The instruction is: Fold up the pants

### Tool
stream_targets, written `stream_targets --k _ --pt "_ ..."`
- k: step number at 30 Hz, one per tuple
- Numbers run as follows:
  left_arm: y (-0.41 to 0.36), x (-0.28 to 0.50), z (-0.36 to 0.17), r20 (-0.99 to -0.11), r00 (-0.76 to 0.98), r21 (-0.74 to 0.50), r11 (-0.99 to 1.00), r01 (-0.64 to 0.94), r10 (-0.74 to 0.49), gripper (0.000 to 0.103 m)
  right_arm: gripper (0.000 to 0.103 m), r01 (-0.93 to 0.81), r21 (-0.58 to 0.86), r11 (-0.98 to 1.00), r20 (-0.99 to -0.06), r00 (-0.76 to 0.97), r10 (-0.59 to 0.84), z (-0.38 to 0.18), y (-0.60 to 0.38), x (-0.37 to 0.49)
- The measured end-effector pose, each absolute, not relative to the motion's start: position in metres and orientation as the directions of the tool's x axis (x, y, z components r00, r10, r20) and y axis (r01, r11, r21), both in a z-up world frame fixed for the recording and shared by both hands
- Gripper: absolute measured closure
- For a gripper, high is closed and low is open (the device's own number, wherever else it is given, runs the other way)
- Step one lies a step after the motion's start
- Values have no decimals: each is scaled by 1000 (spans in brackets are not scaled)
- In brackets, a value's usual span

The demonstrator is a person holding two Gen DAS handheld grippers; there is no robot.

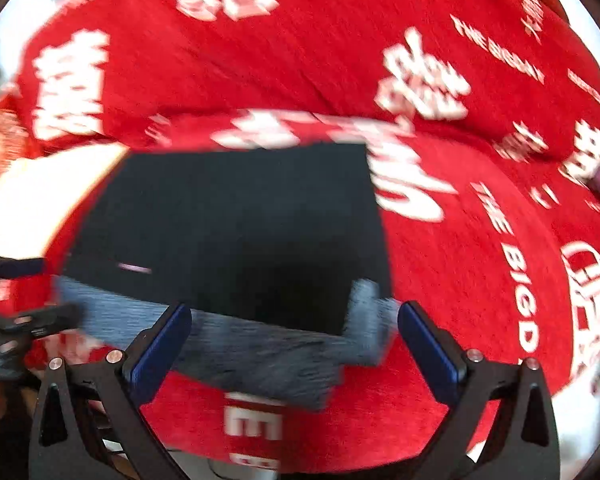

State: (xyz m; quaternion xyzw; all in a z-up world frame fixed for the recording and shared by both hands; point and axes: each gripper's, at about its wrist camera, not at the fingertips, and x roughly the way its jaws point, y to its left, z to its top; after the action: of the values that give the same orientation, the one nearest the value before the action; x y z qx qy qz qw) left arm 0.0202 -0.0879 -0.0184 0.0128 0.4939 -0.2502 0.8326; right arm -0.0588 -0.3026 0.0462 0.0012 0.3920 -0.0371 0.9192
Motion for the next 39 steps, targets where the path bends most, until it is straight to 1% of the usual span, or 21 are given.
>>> stream_targets --k 2,4,6,8,10,14,17,18,20,22,25,27,29,31,33,36,39 --pt "-84 23 -23 -825 380 -257 876 408 -419 2 0 -5 9 1000 -706 709 9 45 -294 -63" --pt "-89 29 -34 -848 349 -250 882 399 -398 2 0 -5 1 1000 -743 669 4 31 -294 -57" --pt "-100 34 -54 -899 305 -179 899 400 -314 2 0 19 11 1000 -780 626 -3 14 -302 -49" --pt "-100 35 -65 -911 267 -196 899 392 -315 2 0 26 9 1000 -771 637 -10 14 -305 -51" --pt "-95 32 -53 -888 279 -241 887 394 -365 2 0 17 29 999 -776 631 11 19 -307 -51" --pt "-87 33 -7 -822 377 -246 863 440 -427 2 0 19 98 995 -747 662 61 37 -317 -60" --pt "-80 50 25 -766 407 -308 840 447 -498 2 0 36 109 993 -750 659 59 39 -323 -59" --pt "-80 60 32 -757 425 -308 845 438 -496 2 0 44 118 992 -755 653 61 37 -325 -58" --pt "-85 89 40 -768 477 -249 885 395 -428 2 0 56 134 989 -757 650 66 34 -327 -57" --pt "-90 118 34 -792 483 -220 913 343 -373 2 0 65 142 988 -756 651 65 32 -329 -56" --pt "-100 172 9 -858 415 -214 945 248 -303 2 0 75 155 985 -752 656 69 33 -330 -57" --pt "-106 196 -9 -892 379 -180 963 201 -246 2 0 75 163 984 -750 658 75 34 -332 -58" --pt "-115 204 -30 -931 312 -134 972 192 -190 2 0 75 172 982 -750 656 81 33 -334 -60" --pt "-119 201 -35 -937 307 -104 973 205 -165 1 0 74 175 982 -756 648 86 30 -334 -61" --pt "-116 194 -25 -925 336 -106 969 224 -179 1 0 75 172 982 -761 643 84 28 -335 -62" --pt "-92 163 -1 -876 376 -216 943 253 -301 1 0 64 179 982 -742 664 92 36 -333 -66" --pt "-75 118 4 -854 402 -217 929 299 -329 1 0 21 179 984 -729 674 118 44 -325 -63"
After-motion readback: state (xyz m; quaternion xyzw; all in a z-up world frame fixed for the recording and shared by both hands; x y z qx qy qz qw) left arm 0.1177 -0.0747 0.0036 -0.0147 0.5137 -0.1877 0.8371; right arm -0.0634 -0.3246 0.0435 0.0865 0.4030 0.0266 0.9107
